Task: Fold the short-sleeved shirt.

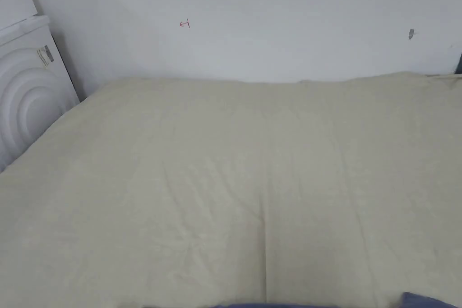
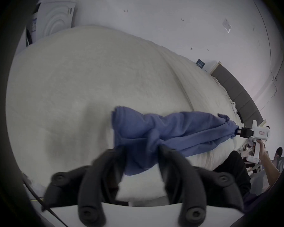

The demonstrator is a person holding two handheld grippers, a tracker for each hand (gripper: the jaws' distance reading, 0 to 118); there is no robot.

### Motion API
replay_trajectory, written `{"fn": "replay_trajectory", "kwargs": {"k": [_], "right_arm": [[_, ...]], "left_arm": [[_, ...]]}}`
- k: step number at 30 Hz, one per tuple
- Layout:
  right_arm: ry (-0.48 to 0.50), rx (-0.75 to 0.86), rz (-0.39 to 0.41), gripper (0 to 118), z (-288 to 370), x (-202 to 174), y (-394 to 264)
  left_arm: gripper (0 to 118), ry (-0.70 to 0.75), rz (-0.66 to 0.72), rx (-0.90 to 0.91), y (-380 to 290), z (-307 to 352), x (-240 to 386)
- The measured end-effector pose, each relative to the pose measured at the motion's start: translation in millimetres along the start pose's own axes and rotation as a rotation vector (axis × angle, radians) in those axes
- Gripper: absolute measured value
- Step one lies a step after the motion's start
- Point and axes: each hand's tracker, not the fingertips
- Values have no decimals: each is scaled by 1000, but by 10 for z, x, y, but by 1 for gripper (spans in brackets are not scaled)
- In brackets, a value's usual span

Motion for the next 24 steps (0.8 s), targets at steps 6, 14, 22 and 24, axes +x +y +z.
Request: {"fn": "replay_trajectory", "kwargs": {"k": [6,14,22,24], "right_arm": [[-16,511,124,77,1197,-321,270],[130,585,-34,87,1458,-681,605],[153,582,-9,87,1392,-1022,535],[178,574,-1,84,1387,-1092,493]], "left_arm": [[104,-4,-28,353,429,986,436],[108,-72,-165,653,670,1433,1469],[103,-17,-248,664,620,1338,1864],[91,16,-255,660,563,1328,1906]]}}
